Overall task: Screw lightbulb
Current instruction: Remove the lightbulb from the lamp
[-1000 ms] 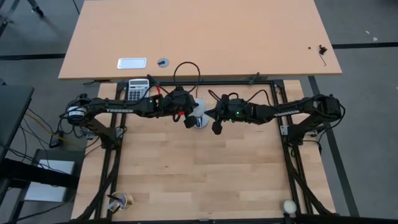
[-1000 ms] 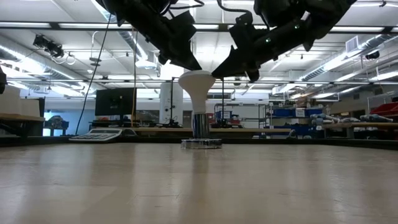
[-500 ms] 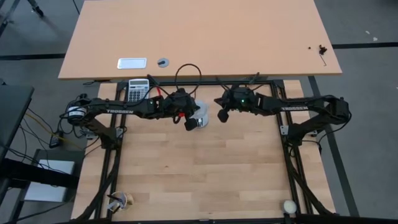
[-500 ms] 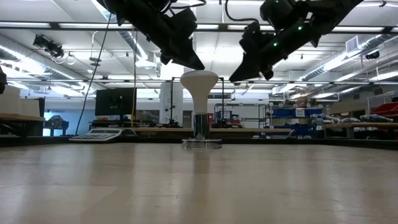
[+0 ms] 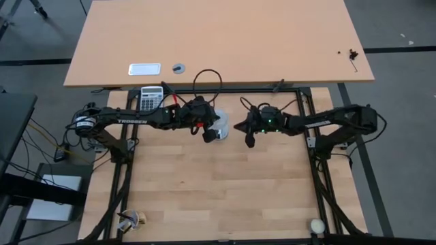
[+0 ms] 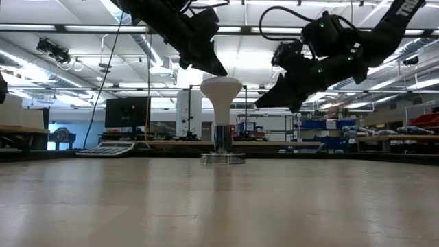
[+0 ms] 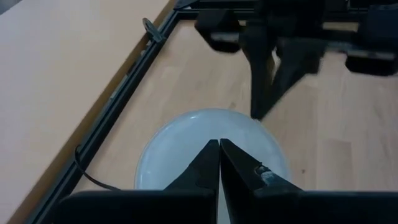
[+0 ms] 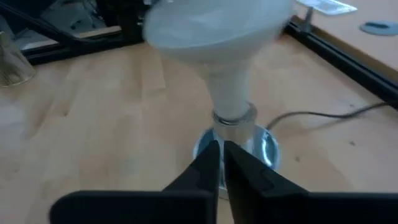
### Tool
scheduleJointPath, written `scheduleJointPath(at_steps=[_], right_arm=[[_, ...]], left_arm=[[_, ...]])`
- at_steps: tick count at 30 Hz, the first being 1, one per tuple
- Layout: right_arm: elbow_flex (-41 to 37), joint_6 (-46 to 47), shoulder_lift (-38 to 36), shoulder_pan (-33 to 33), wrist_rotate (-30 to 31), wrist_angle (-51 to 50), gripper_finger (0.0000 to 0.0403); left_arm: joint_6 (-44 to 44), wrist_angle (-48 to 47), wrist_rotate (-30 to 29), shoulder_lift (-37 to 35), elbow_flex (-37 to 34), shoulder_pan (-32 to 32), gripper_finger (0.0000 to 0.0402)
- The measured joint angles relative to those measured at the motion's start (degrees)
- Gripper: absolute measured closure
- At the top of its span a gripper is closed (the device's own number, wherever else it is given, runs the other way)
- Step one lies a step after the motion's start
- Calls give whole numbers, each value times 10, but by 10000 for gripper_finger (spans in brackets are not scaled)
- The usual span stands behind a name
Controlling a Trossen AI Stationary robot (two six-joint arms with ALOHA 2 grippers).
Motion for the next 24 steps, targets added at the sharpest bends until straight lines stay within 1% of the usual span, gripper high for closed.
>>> scheduleJointPath(at_steps=[3, 5, 9, 13, 15, 17, 20, 24], right_arm=[[-5, 3, 37, 9, 2, 61, 353], [2, 10, 68, 15, 11, 85, 327], [35, 12, 121, 23, 20, 126, 262], [56, 37, 146, 19, 56, 126, 190], [65, 57, 155, 14, 57, 130, 159], [70, 61, 165, 12, 47, 146, 133], [81, 61, 180, 14, 37, 169, 106], [108, 61, 207, 16, 28, 169, 93]], left_arm=[[2, 1, 0, 1, 3, 0, 383], [2, 1, 0, 1, 3, 0, 383], [2, 4, 0, 0, 4, 0, 383], [2, -1, -1, 0, 5, 0, 383], [2, -3, -1, 0, 5, 0, 383], [2, -5, -2, 0, 5, 0, 383], [2, -4, -2, -1, 5, 1, 383], [2, -5, -2, -1, 5, 1, 383]])
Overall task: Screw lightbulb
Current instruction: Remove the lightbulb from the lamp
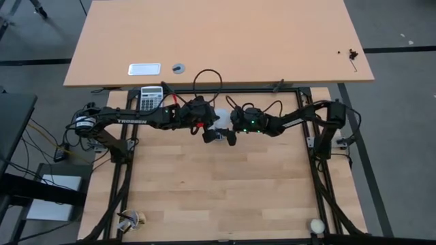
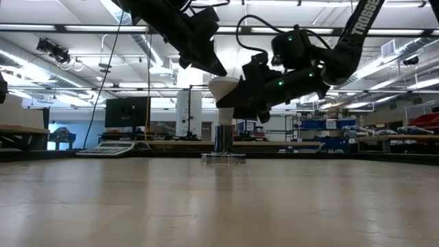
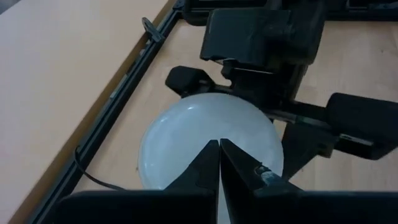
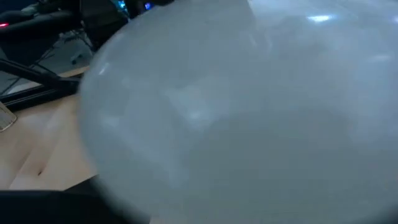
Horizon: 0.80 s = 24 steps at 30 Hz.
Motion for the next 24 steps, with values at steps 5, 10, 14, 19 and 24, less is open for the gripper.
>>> scheduleJointPath(at_steps=[5, 10, 14, 19, 24], right_arm=[[23, -5, 17, 3, -2, 6, 106], [20, -9, 4, 3, -2, -3, 162], [20, -17, -2, 3, -3, -1, 209], [20, -19, -7, 1, -3, 0, 226], [20, -19, -13, -1, -3, -1, 216]], left_arm=[[0, -5, 0, 0, 0, 0, 383], [1, -6, 0, -1, 1, 0, 383], [2, 6, -1, -2, 3, 0, 383], [12, 20, -2, -3, 3, 0, 383], [16, 33, -1, -5, 2, 0, 383]])
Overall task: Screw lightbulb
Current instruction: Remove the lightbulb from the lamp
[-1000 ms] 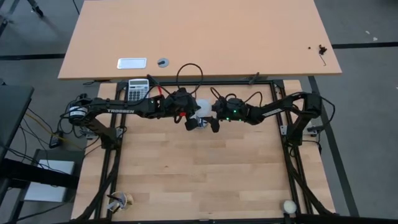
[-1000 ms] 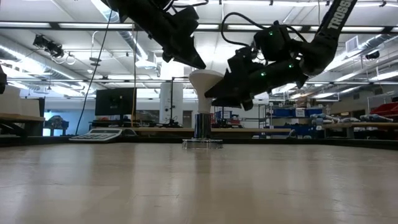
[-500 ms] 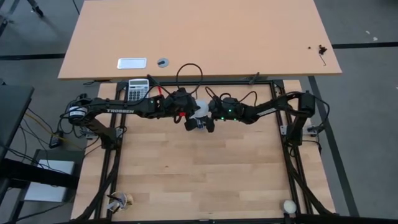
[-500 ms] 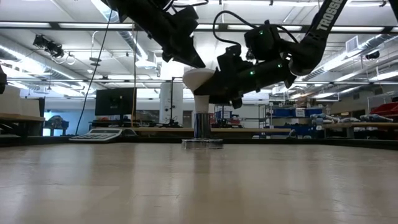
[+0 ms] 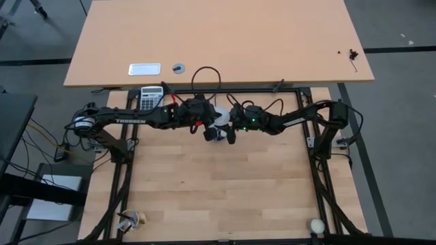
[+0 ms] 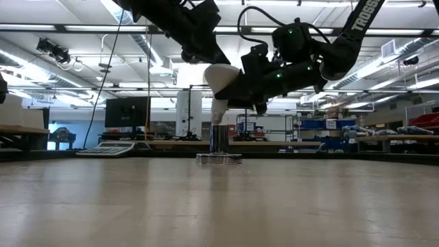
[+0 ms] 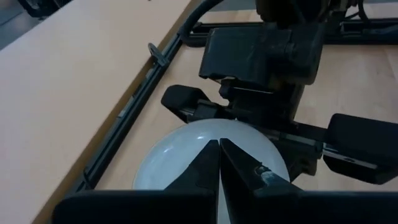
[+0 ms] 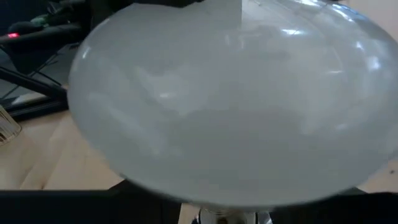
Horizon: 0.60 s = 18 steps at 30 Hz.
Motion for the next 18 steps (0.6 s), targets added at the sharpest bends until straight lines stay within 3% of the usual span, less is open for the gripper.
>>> scheduleJointPath(at_steps=[9, 18], right_arm=[[1, -9, -43, -9, -4, -41, 224], [0, -12, -122, -21, -1, -169, 225]], left_arm=[[3, 12, -2, -20, -1, 0, 383], [15, 26, -4, -23, -1, 1, 383]])
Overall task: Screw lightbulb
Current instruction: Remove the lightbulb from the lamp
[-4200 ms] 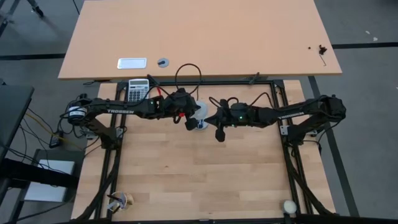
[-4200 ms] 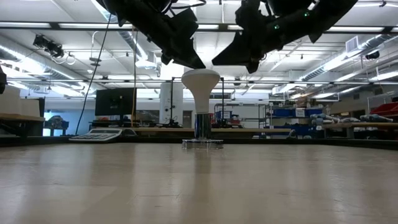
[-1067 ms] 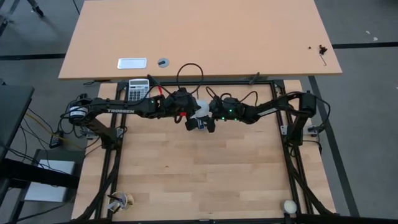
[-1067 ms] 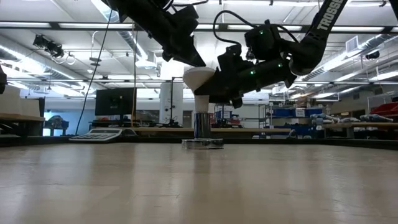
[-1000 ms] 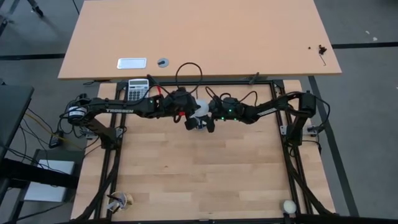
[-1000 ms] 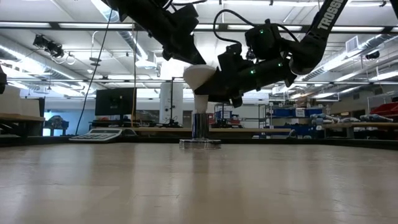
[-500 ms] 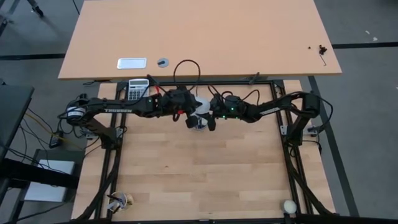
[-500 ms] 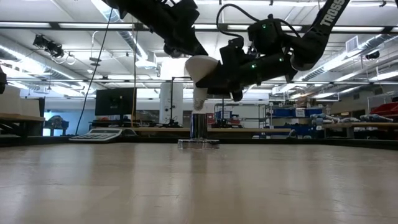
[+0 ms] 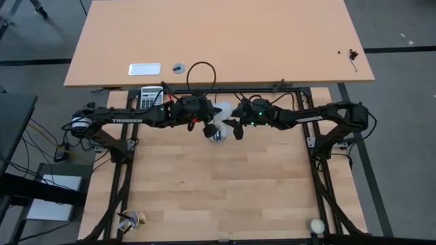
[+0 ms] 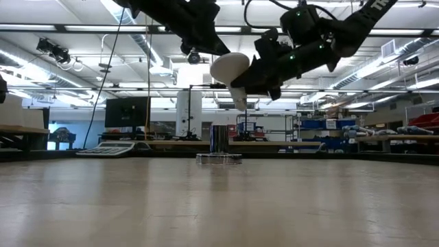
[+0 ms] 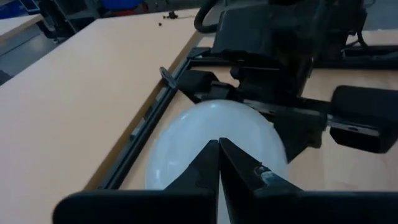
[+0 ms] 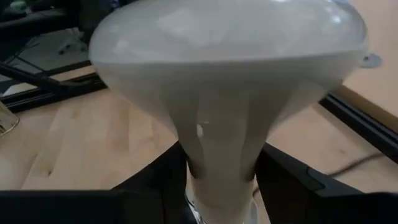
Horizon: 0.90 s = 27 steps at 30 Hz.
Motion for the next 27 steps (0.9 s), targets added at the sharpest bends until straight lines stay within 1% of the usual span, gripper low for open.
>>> scheduleJointPath(at_steps=[3, 7, 12, 18, 24, 27], right_arm=[[0, 14, -30, -9, 8, -48, 225], [2, 36, -63, -18, 34, -107, 225], [2, 82, -76, -28, 52, -192, 226], [1, 192, -42, -28, 52, -257, 226], [1, 295, 10, -16, 54, -253, 225], [1, 328, 34, -10, 74, -249, 225]], left_arm=[[0, 14, 1, 0, -1, 1, 383], [14, 26, 8, 1, -2, 0, 383], [17, 28, -27, 2, -2, 1, 383], [40, 34, -33, 2, -2, 0, 383], [49, 44, -37, 2, -2, 1, 383], [57, 43, -38, 2, -2, 1, 383]])
